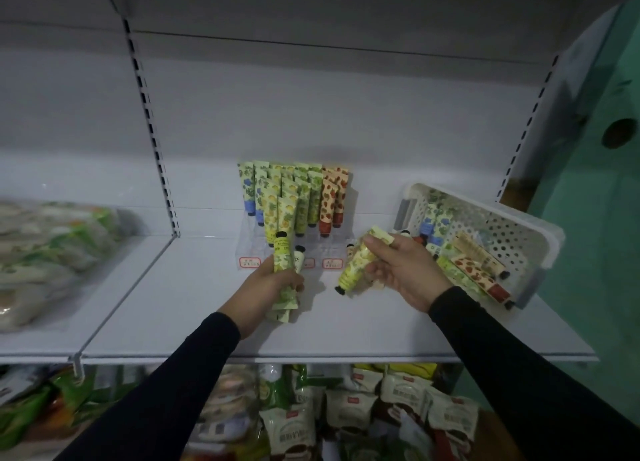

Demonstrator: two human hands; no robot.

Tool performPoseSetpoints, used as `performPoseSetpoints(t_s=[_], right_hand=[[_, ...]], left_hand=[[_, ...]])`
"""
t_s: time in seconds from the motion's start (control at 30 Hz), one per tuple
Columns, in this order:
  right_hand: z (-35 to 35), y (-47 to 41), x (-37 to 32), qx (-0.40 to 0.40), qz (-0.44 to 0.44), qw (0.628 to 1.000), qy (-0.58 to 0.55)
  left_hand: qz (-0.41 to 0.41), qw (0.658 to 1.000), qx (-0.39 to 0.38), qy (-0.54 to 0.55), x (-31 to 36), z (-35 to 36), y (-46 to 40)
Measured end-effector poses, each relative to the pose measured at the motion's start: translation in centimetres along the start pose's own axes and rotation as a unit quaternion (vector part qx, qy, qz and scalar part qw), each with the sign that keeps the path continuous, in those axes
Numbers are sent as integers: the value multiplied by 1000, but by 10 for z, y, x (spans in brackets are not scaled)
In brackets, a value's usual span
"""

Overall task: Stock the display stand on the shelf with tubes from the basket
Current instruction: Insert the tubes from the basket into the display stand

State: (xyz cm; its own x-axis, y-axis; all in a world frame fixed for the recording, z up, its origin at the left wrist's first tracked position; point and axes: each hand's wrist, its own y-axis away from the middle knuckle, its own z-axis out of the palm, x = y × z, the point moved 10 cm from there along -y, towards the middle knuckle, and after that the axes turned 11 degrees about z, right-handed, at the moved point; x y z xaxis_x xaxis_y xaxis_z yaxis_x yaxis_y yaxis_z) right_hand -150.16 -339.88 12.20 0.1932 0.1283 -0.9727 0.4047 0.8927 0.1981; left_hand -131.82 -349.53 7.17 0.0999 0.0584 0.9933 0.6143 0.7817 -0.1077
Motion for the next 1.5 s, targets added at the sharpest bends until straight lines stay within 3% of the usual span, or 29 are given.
performPoseSetpoints(t_s=[0.2,0.37,0.5,0.7,0.8,1.33,1.5], right_hand=[[13,-5,-12,7,-13,996,93],[21,-7,-49,88,-125,947,281],[42,-7,-75,94,-201,938,268],[79,-14,-85,60,-219,950,216],[100,-17,-86,46,-224,945,233],[150,-35,-91,154,-307,830,441],[154,-37,-97,158,-301,812,474]], left_hand=[[37,999,33,21,5,-33,-1],[72,992,102,15,10,-75,-4],[98,981,167,-7,13,-107,-12],[104,971,213,18,-2,-128,-16],[107,969,218,40,-5,-131,-16],[104,975,187,56,0,-123,-15],[99,975,191,63,0,-123,-15]])
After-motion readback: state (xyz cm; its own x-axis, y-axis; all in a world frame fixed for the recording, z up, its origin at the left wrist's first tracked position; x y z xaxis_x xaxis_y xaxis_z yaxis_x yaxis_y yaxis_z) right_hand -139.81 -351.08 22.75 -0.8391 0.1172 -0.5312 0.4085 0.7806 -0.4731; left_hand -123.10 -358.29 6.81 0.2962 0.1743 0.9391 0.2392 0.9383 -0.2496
